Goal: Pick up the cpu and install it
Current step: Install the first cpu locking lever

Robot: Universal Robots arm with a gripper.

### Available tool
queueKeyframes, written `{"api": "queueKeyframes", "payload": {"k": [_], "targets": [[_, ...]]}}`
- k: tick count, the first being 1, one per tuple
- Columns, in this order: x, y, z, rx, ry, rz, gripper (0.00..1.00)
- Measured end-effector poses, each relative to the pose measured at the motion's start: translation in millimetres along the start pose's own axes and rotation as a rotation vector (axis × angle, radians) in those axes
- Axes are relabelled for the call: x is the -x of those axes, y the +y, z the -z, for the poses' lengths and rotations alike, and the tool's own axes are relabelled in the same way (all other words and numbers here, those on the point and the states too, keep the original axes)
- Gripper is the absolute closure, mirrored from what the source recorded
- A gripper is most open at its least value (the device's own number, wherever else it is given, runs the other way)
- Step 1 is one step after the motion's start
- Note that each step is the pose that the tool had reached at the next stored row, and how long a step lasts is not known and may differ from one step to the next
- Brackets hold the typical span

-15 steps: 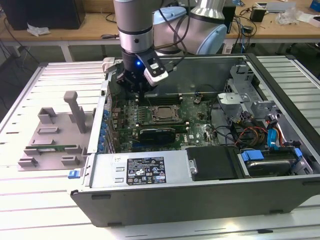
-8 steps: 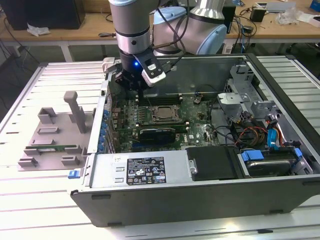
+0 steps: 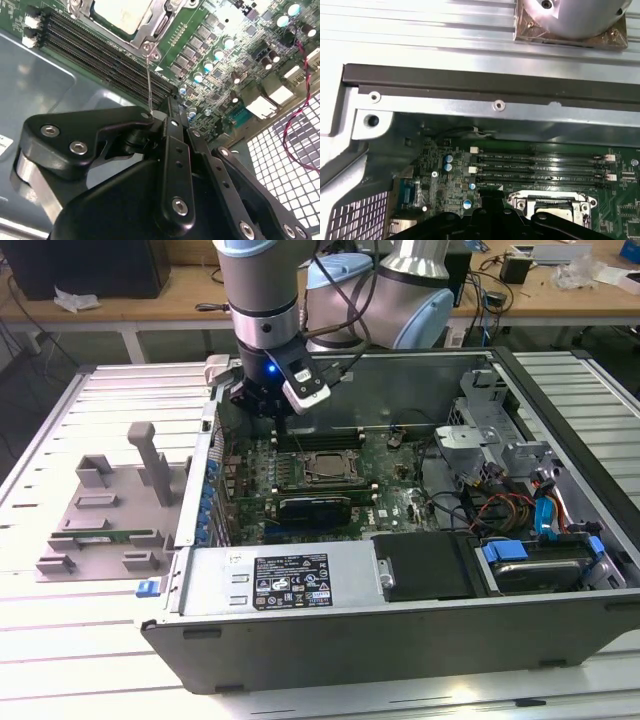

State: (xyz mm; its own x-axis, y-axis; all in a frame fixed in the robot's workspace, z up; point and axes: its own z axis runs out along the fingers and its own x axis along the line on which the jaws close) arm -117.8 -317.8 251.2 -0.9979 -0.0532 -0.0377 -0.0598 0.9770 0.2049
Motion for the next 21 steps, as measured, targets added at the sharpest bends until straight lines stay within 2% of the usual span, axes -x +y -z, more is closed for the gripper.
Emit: {"api": "queueKeyframes", "payload": {"k": [2,4,13,14,17,18,19,21], "targets": [[3.1,-0.3,-0.1,0.0002,0.0001,0.0,0.89],[9.6,-1.2,-0.2,0.0002,0.0009,0.0,0.89],[43.3,-9.6,0.2,0.0005,0.0058,-0.001,0.89],[45.7,-10.3,0.2,0.0005,0.0064,-0.001,0.89],[45.7,-10.4,0.2,0.0005,0.0063,-0.001,0.89],[45.1,-10.5,0.2,0.0009,0.0026,0.0,0.89],[44.6,-10.6,-0.1,0.0006,-0.0058,0.001,0.89],[43.8,-10.8,-0.6,-0.0007,-0.0289,0.006,0.89]]}}
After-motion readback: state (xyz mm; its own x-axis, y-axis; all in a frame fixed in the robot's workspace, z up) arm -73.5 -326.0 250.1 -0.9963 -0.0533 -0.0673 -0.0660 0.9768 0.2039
